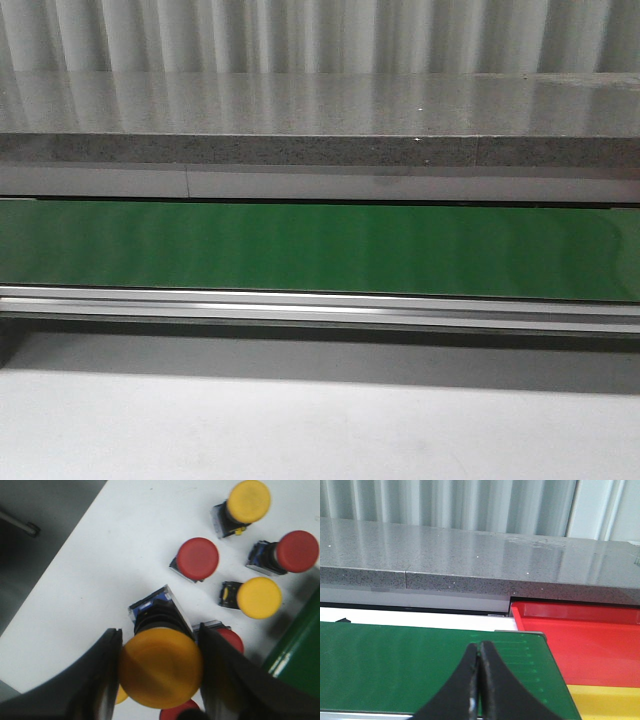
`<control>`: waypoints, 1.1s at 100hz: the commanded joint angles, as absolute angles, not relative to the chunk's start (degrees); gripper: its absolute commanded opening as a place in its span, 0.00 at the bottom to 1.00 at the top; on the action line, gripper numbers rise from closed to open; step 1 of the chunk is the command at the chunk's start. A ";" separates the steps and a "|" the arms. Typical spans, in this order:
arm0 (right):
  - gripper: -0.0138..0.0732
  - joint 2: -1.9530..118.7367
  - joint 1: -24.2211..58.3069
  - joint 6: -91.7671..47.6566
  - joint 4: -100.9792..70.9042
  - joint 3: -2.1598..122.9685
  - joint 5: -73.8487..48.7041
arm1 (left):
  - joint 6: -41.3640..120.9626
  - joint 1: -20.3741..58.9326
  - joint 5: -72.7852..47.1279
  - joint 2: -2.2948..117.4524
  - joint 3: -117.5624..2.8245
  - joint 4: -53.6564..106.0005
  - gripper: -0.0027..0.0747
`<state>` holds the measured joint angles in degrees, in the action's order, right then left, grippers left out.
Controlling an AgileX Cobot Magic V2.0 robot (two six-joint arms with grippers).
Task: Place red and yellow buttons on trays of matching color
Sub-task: 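Grasp a yellow push-button by its base with the left gripper, then set the yellow button on the belt's near end and open left gripper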
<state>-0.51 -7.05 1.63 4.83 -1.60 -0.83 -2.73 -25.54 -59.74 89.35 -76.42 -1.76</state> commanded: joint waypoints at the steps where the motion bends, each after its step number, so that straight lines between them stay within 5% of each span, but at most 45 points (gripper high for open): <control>1: 0.08 -1.42 -7.26 1.66 5.60 -0.48 3.81 | -1.60 -22.38 -59.62 85.90 -78.16 -0.92 0.21; 43: 0.08 -1.42 -7.26 1.66 5.60 -0.48 3.81 | -1.48 -7.45 -62.75 88.12 -78.16 -1.04 0.21; 82: 0.08 -1.42 -7.26 1.66 5.60 -0.48 3.81 | -1.18 -4.92 -62.80 94.05 -78.16 1.68 0.23; 89: 0.08 -1.42 -7.26 1.66 5.60 -0.48 3.81 | -1.18 -4.92 -62.69 94.18 -78.16 1.89 0.33; 104: 0.08 -1.42 -7.26 1.66 5.60 -0.48 3.81 | -1.18 -4.92 -62.43 94.18 -78.16 3.00 0.78; 110: 0.08 -1.42 -7.26 1.66 5.60 -0.48 3.81 | -1.18 -4.92 -61.74 94.18 -78.16 4.09 0.85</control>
<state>-0.51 -7.05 1.63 4.83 -1.60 -0.83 -1.20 -5.19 -63.60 96.17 -76.67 2.28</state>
